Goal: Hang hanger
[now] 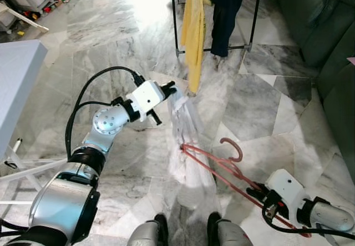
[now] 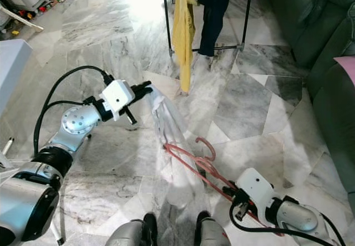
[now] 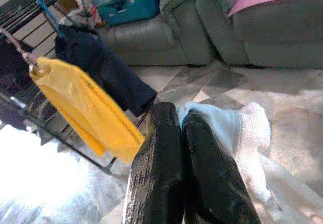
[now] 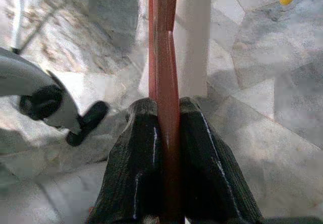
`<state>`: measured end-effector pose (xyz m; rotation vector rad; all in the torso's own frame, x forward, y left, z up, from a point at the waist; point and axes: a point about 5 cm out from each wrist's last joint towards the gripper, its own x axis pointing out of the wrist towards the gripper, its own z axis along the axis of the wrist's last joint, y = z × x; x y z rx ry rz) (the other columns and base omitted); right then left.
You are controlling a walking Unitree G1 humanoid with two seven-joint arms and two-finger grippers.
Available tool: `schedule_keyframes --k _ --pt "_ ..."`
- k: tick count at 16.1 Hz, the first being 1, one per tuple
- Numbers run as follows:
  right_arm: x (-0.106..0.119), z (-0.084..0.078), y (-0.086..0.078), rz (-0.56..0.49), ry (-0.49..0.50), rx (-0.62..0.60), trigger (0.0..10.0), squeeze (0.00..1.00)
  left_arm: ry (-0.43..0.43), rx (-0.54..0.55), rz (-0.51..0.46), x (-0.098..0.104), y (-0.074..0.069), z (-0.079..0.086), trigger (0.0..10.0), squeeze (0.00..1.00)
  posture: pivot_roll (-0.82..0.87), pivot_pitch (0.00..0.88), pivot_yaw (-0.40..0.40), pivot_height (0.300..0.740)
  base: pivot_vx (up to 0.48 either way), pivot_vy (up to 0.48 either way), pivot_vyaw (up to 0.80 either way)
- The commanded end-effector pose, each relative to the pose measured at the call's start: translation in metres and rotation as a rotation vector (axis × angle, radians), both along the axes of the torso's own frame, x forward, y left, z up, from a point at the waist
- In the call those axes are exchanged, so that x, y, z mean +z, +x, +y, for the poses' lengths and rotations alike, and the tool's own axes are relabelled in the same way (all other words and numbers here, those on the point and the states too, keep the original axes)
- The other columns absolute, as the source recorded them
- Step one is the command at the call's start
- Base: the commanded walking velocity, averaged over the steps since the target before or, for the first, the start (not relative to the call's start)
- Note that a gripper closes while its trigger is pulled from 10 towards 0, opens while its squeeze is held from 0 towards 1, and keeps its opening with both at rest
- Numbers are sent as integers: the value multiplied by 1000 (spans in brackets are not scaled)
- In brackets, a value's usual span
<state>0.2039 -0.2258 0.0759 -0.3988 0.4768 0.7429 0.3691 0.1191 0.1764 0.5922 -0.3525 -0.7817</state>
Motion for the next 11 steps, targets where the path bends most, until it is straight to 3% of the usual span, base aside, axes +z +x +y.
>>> schedule_keyframes --k 1,5,11 --pt "2 13 -7 23 43 66 10000 0 22 26 -1 1 2 5 10000 0 -183 247 135 740 0 0 0" --pt "5 21 -8 19 77 97 10000 0 30 55 10 -2 4 5 10000 0 -180 246 137 740 0 0 0" --pt "39 33 9 -155 186 71 10000 0 82 155 61 -15 7 7 10000 0 -183 249 142 740 0 0 0"
